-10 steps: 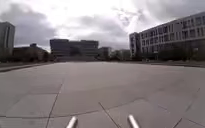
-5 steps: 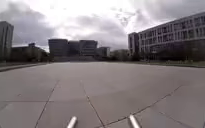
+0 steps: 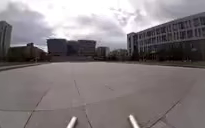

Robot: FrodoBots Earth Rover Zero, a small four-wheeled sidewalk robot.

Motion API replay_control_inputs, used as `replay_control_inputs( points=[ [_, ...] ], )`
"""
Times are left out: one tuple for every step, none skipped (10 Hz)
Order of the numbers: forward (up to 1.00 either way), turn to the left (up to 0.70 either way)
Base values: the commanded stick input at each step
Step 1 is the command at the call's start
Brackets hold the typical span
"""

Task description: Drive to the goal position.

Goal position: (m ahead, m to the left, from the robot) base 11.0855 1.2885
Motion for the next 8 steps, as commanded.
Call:
replay_control_inputs(
  points=[
    [0.7, 0.01],
    [0.7, 0.01],
    [0.7, 0.01],
    [0.7, 0.01],
    [0.7, 0.01],
    [0.7, 0.01],
    [0.7, 0.01],
    [0.7, 0.01]
  ],
)
